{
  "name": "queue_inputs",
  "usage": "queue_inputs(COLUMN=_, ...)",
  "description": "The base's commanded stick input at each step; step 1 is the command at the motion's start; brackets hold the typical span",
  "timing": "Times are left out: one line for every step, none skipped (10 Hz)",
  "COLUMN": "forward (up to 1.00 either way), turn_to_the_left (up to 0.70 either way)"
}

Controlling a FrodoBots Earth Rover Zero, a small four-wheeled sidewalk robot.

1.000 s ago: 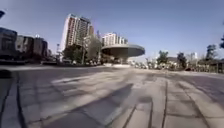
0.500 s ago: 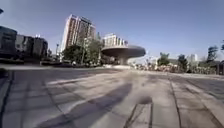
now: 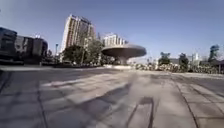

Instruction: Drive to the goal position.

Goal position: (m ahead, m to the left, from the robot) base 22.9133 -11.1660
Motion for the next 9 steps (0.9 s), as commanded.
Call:
queue_inputs(forward=0.70, turn_to_the_left=0.00)
queue_inputs(forward=0.70, turn_to_the_left=-0.02)
queue_inputs(forward=0.70, turn_to_the_left=-0.02)
queue_inputs(forward=0.70, turn_to_the_left=-0.02)
queue_inputs(forward=0.70, turn_to_the_left=-0.02)
queue_inputs(forward=0.70, turn_to_the_left=-0.02)
queue_inputs(forward=0.70, turn_to_the_left=-0.02)
queue_inputs(forward=0.70, turn_to_the_left=-0.02)
queue_inputs(forward=0.70, turn_to_the_left=-0.02)
